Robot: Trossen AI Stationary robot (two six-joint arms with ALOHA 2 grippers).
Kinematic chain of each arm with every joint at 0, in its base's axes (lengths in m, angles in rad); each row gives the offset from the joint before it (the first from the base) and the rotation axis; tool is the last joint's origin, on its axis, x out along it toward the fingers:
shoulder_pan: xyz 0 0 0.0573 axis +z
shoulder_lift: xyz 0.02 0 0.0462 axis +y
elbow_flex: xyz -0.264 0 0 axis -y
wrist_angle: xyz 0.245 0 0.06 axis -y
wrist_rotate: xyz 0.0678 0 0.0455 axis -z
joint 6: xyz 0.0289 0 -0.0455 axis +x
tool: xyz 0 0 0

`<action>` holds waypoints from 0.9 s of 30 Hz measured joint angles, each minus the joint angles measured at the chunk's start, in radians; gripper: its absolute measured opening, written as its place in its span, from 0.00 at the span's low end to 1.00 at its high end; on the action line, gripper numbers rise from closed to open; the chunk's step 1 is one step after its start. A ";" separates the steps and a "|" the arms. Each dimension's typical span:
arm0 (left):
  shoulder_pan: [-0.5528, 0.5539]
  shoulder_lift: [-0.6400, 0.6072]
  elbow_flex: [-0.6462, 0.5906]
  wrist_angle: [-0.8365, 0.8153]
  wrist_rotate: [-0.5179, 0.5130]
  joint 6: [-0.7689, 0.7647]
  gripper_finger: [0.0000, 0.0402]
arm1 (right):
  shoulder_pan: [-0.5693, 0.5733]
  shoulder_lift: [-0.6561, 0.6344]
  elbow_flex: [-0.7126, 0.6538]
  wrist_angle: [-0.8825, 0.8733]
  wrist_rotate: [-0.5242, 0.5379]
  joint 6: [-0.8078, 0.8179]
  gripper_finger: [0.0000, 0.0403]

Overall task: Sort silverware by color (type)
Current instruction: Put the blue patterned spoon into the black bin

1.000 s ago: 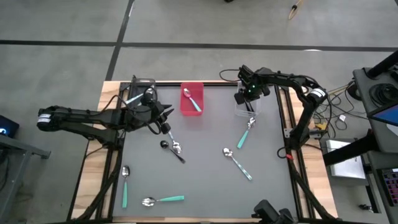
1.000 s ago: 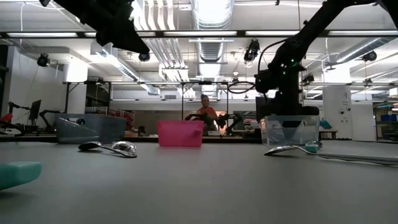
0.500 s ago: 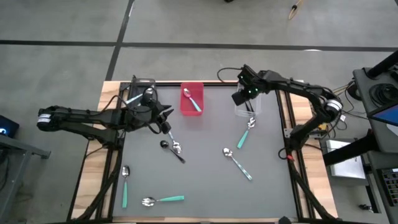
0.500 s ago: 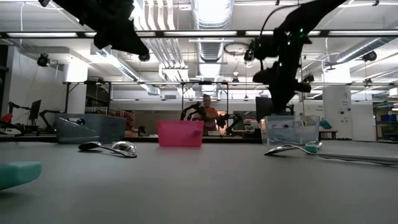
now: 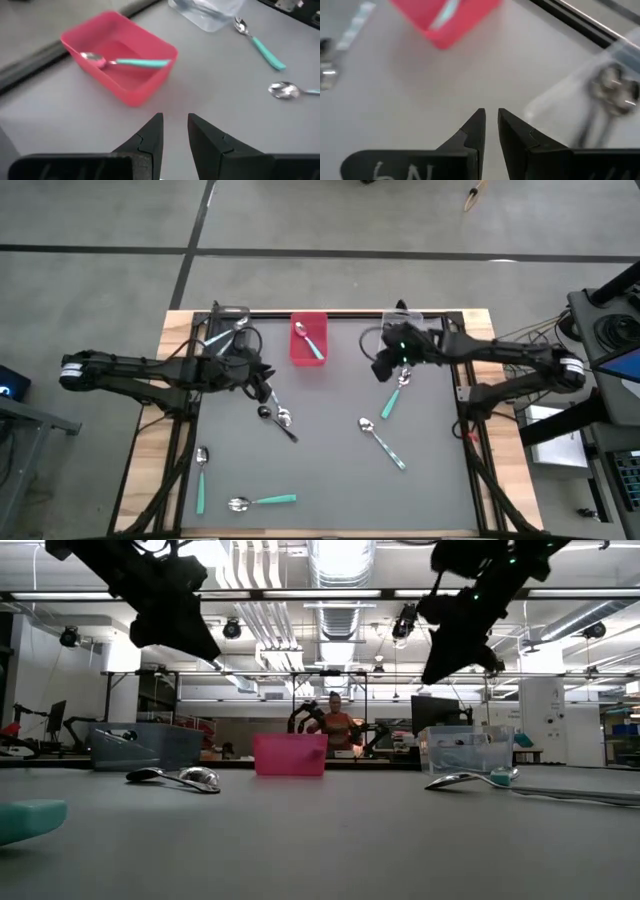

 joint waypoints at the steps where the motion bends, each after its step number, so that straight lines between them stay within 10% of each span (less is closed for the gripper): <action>1: 0.000 0.000 0.000 -0.003 0.018 -0.014 0.18 | 0.028 -0.016 -0.024 0.040 0.001 0.000 0.11; 27: -0.198 0.000 0.000 0.034 0.098 -0.220 0.18 | 0.508 -0.093 -0.404 0.903 0.210 -0.157 0.11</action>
